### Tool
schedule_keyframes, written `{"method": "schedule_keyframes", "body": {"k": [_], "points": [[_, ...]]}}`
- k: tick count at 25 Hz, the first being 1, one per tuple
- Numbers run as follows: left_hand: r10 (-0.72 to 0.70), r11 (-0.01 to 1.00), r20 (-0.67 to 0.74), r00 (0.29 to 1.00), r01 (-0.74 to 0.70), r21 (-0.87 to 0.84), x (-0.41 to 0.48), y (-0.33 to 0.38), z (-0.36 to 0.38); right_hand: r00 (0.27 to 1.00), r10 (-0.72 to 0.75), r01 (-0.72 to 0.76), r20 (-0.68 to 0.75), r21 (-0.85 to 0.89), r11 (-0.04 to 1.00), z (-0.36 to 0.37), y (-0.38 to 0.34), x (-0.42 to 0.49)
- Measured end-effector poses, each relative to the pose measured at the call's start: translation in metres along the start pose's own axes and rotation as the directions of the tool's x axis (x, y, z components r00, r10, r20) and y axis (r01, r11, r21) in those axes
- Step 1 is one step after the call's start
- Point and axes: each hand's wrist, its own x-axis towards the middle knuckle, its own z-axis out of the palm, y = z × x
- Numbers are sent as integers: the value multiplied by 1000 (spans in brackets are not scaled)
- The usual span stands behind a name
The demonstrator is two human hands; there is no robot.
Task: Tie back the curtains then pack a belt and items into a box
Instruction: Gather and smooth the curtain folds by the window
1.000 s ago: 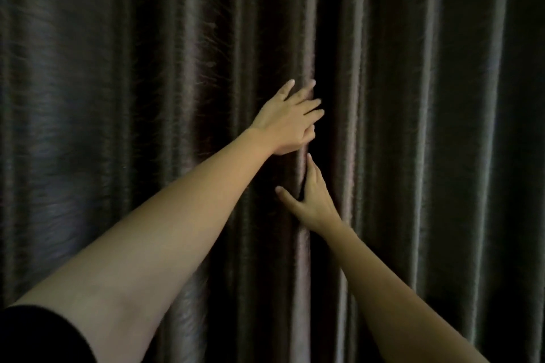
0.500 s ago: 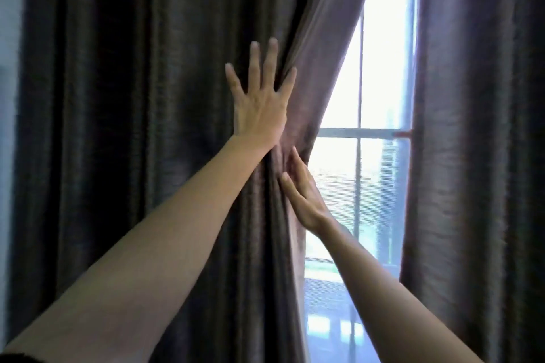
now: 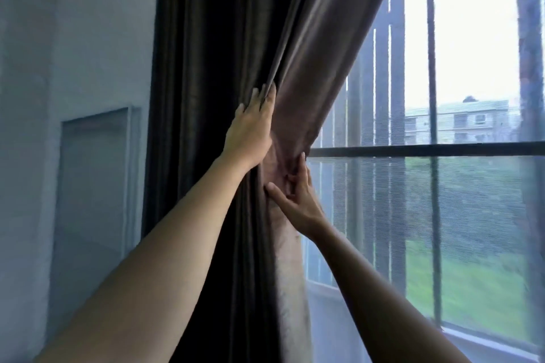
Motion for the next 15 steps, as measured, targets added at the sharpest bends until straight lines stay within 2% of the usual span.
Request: {"method": "schedule_keyframes", "body": {"k": [3,9,12,13,15], "points": [[25,998,-48,999,-22,64,10,-45,9,999,-41,41,1,6,999,39,1,29],[-7,999,-63,998,10,46,5,-127,17,994,-73,75,82,-17,997,112,2,75],[-12,996,-123,992,23,81,7,-164,22,992,-96,97,78,-13,995,149,0,97],[-34,997,-155,987,45,65,7,-175,25,993,-104,105,63,-15,994,158,0,103],[-249,962,-151,957,227,-149,3,-200,34,992,-119,120,45,-22,993,173,0,113]]}}
